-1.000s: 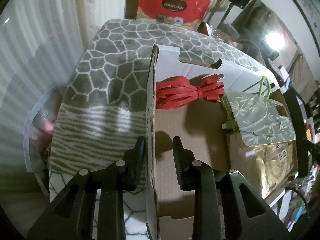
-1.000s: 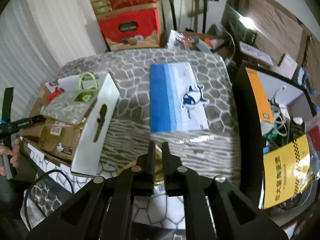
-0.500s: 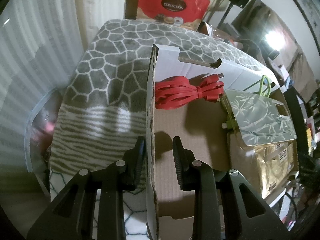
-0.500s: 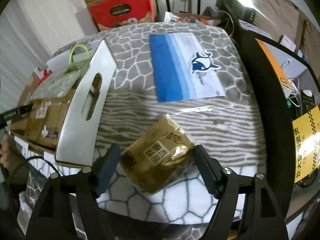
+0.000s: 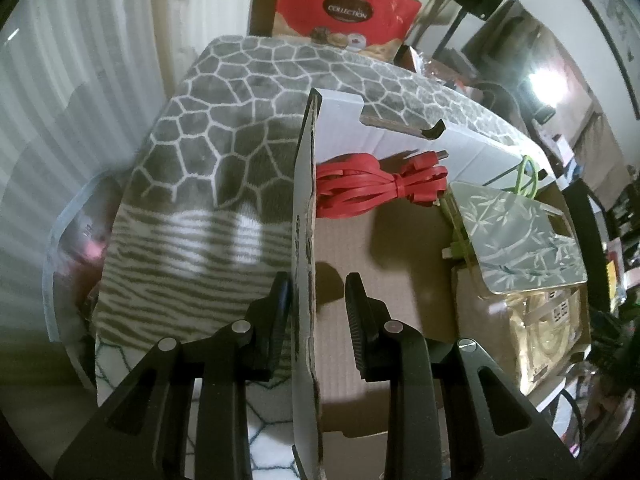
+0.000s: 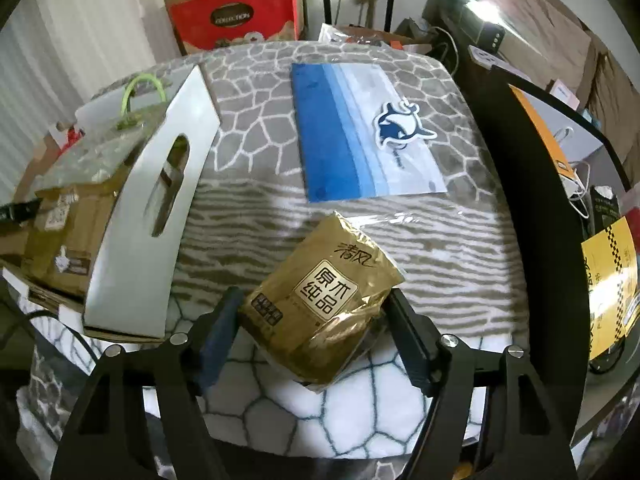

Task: Organize objects
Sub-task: 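Carry the gold tissue packet into the box and open the right tool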

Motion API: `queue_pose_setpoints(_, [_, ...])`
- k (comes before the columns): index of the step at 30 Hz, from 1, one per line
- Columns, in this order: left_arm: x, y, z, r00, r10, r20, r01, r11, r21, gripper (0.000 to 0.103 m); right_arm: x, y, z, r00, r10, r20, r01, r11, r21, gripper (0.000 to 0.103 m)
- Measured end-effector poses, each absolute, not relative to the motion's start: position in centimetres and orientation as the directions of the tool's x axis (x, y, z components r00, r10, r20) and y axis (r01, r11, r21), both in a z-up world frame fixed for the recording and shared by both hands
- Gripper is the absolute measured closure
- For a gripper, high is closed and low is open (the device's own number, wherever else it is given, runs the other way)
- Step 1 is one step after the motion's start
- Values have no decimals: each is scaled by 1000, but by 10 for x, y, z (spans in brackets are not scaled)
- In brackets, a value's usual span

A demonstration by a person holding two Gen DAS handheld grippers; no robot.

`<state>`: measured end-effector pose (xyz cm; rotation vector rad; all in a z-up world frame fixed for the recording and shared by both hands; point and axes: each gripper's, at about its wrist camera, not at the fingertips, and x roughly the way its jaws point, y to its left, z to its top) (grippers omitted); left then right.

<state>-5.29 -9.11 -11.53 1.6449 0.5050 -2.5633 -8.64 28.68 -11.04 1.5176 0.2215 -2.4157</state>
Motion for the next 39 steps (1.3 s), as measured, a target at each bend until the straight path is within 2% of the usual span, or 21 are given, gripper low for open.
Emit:
queue_pose_setpoints(10, [-49,-95,-110,-443,147,-885,217,-939,-265,78,-94,299,-50,-476,-288,-831,321,-937,141,33])
queue_pose_setpoints(18, [-48,-101,-104,-453,160,-877,229,-930,-289,79,-77,220,-9,-436,-446,-782,542,-823,167,33])
queue_pose_setpoints(26, [-45,-115,-100,-464,183,-866,253,-910,-328,78,-54,114,-22,-321,-528,-786,733,-664,146,33])
queue_pose_setpoints(39, [-41,-126,-95,-478,174,-861,259,-909,-327,77,-56,61,-58,-225,-542,-810,802,-575,162,33])
